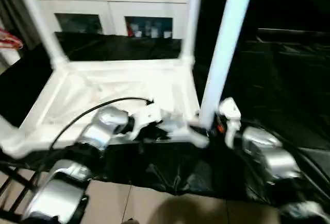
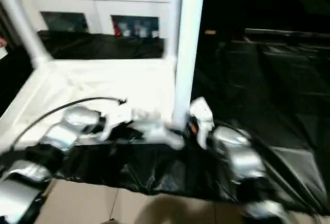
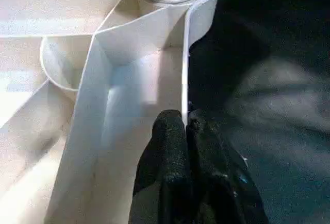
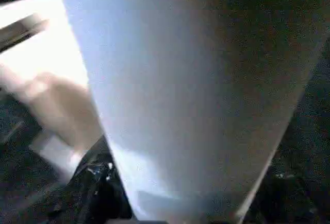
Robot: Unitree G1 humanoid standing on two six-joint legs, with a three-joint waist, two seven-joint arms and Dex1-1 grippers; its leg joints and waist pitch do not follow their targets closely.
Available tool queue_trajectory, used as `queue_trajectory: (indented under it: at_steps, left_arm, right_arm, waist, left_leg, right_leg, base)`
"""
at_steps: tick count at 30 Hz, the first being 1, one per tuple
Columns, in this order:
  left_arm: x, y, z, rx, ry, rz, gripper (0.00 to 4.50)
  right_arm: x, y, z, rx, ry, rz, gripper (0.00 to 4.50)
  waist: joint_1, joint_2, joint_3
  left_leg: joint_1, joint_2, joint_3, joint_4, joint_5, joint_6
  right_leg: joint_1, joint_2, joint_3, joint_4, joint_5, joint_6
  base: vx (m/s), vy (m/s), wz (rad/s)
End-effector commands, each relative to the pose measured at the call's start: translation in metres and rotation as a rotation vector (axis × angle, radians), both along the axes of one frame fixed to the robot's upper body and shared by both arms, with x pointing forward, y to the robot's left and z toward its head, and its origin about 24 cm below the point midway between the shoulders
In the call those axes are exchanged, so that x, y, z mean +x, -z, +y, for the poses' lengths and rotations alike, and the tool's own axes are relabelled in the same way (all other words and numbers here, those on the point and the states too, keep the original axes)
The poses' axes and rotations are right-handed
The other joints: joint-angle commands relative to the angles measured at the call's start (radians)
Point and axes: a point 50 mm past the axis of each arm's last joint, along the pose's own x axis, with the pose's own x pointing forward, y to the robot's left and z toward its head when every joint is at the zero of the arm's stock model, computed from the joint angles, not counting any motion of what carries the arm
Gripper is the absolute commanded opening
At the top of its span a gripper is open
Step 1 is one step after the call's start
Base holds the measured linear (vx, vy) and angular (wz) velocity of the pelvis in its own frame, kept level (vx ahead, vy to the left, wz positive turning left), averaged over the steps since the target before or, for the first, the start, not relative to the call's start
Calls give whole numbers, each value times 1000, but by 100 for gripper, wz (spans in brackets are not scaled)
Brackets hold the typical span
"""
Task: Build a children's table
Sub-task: Rotate leg to tighten
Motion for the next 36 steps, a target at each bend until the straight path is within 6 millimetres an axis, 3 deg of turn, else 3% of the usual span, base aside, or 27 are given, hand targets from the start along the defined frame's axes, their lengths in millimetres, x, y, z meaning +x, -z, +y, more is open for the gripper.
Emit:
queue_trajectory:
  at_steps: [1,6,7,8,10,12,16,18,20,21,22,27,30,33,34,36]
  left_arm:
    - [5,-17,-37,-70,2,-82,0]
    - [10,-19,-52,-71,-77,-105,0]
    - [11,-19,-54,-73,-98,-114,0]
    - [11,-20,-56,-74,-106,-120,0]
    - [10,-19,-59,-79,-107,-124,0]
    - [8,-19,-58,-84,-93,-121,0]
    - [7,-19,-50,-96,-71,-122,0]
    - [4,-19,-43,-101,-28,-111,0]
    - [2,-18,-36,-90,18,-102,0]
    - [0,-17,-33,-87,46,-93,0]
    - [0,-17,-31,-85,59,-89,0]
    - [-2,-17,-13,-90,97,-60,0]
    - [-3,-17,-8,-77,114,-55,0]
    - [-4,-17,-3,-67,142,-43,0]
    - [-5,-18,1,-65,172,-26,0]
    - [-6,-18,2,-61,184,-22,0]
  right_arm:
    - [-9,25,44,38,-27,139,209]
    - [2,27,60,16,148,148,209]
    - [3,27,64,9,171,144,209]
    - [5,27,68,-1,191,135,209]
    - [7,25,77,22,212,129,209]
    - [7,24,78,50,210,134,260]
    - [9,20,76,39,157,99,293]
    - [10,18,68,-7,108,60,318]
    - [11,17,60,-54,47,30,318]
    - [10,16,57,-68,-1,19,318]
    - [9,16,55,-69,-26,16,318]
    - [-4,9,40,-47,-297,4,318]
    - [-11,7,31,-51,-392,12,318]
    - [-21,7,20,-61,-512,36,318]
    - [-32,8,11,-75,-623,70,318]
    - [-37,8,8,-81,-667,86,318]
  waist:
    - [-7,-8,-43]
    - [-20,-6,-43]
    - [-20,-12,-43]
    - [-20,-8,-44]
    - [-21,-10,-46]
    - [-21,-9,-47]
    - [-20,-2,-50]
    - [-21,-4,-52]
    - [-20,-16,-54]
    - [-19,-13,-55]
    - [-16,-19,-58]
    - [-2,-19,-61]
    - [7,-17,-58]
    - [12,-18,-54]
    - [15,-18,-54]
    - [23,-16,-53]
  left_leg:
    - [10,16,-15,-75,-380,-1]
    - [9,15,-15,-75,-377,0]
    - [8,15,-14,-75,-372,5]
    - [10,16,-14,-75,-372,9]
    - [3,18,-14,-77,-352,13]
    - [2,19,-13,-77,-346,18]
    - [-2,21,-12,-79,-329,20]
    - [-8,21,-12,-78,-311,25]
    - [-8,21,-8,-74,-277,37]
    - [-9,20,-8,-73,-263,40]
    - [-11,20,-6,-69,-228,52]
    - [-12,26,2,-57,-145,110]
    - [-10,30,2,-59,-173,110]
    - [-5,29,2,-62,-219,92]
    - [-3,29,3,-62,-235,87]
    - [-3,33,2,-63,-233,90]
  right_leg:
    - [35,-62,33,-104,-540,-95]
    - [31,-62,35,-102,-519,-109]
    - [33,-61,35,-103,-514,-106]
    - [29,-63,38,-102,-507,-111]
    - [34,-64,40,-94,-462,-122]
    - [36,-61,42,-90,-421,-134]
    - [42,-60,45,-80,-337,-159]
    - [48,-61,46,-74,-300,-171]
    - [50,-61,46,-70,-265,-184]
    - [52,-62,46,-67,-254,-188]
    - [54,-63,46,-63,-226,-194]
    - [53,-57,45,-47,-98,-232]
    - [50,-58,45,-48,-120,-239]
    - [50,-58,45,-58,-188,-224]
    - [48,-58,46,-62,-217,-214]
    - [47,-59,48,-63,-219,-210]
  base:
    - [0,0,0]
    - [0,0,0]
    - [0,0,0]
    - [0,0,0]
    - [0,0,0]
    - [0,0,0]
    - [0,0,0]
    - [0,0,0]
    - [0,0,0]
    - [0,0,0]
    - [0,0,0]
    - [0,0,0]
    - [0,0,0]
    - [0,0,0]
    - [0,0,0]
    - [0,0,0]
